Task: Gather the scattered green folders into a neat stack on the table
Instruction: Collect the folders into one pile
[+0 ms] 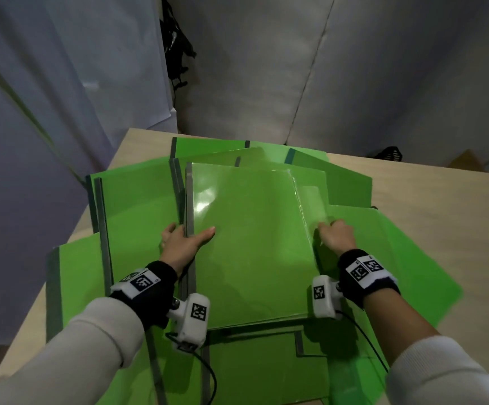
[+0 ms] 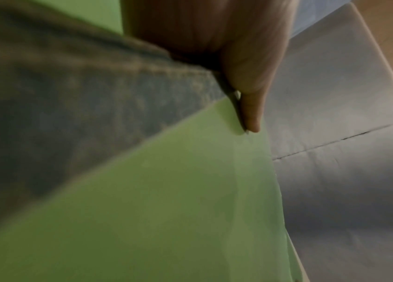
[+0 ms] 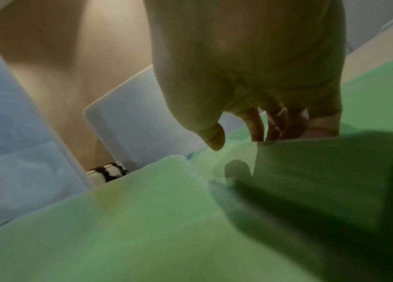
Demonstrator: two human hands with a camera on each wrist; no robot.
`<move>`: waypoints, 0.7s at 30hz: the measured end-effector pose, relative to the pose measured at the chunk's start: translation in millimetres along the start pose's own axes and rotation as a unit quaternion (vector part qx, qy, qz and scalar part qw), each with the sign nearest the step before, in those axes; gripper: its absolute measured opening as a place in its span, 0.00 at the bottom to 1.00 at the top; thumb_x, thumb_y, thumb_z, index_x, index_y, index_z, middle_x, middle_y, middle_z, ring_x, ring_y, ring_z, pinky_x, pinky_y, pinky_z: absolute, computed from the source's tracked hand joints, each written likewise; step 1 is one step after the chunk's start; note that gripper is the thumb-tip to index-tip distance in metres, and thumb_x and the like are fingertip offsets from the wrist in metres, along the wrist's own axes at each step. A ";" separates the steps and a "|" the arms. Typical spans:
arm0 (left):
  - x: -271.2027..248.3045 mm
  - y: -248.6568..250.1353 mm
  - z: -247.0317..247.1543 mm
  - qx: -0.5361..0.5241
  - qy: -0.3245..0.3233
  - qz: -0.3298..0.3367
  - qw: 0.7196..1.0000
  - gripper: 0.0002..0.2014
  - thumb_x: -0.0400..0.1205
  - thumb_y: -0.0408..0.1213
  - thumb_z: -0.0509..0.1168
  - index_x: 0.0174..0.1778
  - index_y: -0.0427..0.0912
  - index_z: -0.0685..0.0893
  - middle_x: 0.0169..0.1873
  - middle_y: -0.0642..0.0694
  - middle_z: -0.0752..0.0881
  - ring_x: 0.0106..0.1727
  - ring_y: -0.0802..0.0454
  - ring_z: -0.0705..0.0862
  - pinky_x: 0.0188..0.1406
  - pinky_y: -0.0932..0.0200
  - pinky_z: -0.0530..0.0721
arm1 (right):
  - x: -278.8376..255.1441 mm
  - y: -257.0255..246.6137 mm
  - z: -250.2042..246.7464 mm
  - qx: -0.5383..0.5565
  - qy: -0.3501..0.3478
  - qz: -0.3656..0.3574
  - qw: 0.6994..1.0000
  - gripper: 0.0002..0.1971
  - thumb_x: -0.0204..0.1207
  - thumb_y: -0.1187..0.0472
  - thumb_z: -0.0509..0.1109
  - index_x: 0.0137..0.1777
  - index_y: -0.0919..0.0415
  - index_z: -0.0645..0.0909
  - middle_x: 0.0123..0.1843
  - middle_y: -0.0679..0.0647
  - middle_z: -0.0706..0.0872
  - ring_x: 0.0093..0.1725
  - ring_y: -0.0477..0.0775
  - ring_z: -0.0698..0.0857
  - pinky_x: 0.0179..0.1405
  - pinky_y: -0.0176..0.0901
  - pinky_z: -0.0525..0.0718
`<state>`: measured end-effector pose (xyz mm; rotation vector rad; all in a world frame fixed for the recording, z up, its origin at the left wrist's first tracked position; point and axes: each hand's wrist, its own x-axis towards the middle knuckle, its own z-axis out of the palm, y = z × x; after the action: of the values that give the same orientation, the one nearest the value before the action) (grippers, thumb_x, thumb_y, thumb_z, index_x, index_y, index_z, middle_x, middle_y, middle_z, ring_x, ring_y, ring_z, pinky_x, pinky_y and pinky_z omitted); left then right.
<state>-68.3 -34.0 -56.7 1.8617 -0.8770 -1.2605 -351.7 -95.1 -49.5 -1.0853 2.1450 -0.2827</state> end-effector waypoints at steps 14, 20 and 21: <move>-23.2 -12.2 -14.4 -0.068 -0.094 -0.017 0.993 0.36 0.78 0.37 0.68 0.79 0.33 0.60 0.78 0.35 0.69 0.77 0.41 0.69 0.77 0.46 0.64 | -25.6 34.0 -25.2 0.043 -0.007 -0.051 0.998 0.19 0.79 0.56 0.65 0.67 0.65 0.77 0.59 0.56 0.82 0.57 0.56 0.81 0.58 0.48 0.79; -25.5 -14.0 -29.4 -0.081 -0.130 -0.029 0.988 0.36 0.78 0.37 0.68 0.80 0.36 0.59 0.79 0.36 0.67 0.78 0.41 0.68 0.78 0.45 0.61 | -15.9 84.0 -60.5 -0.119 0.081 0.131 0.981 0.50 0.66 0.40 0.74 0.79 0.70 0.58 0.82 0.73 0.52 0.82 0.73 0.52 0.76 0.71 0.57; -26.2 -13.8 -29.4 -0.086 -0.127 -0.027 0.988 0.37 0.77 0.38 0.69 0.80 0.36 0.59 0.79 0.35 0.67 0.78 0.40 0.68 0.78 0.44 0.61 | -15.6 86.6 -59.6 -0.117 0.083 0.127 0.981 0.50 0.66 0.40 0.75 0.78 0.70 0.57 0.82 0.73 0.52 0.82 0.73 0.51 0.76 0.71 0.57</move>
<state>-46.3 0.4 -48.3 1.6222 -0.8245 -1.5804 -439.3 -35.8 -39.8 -0.9243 2.4851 -0.0009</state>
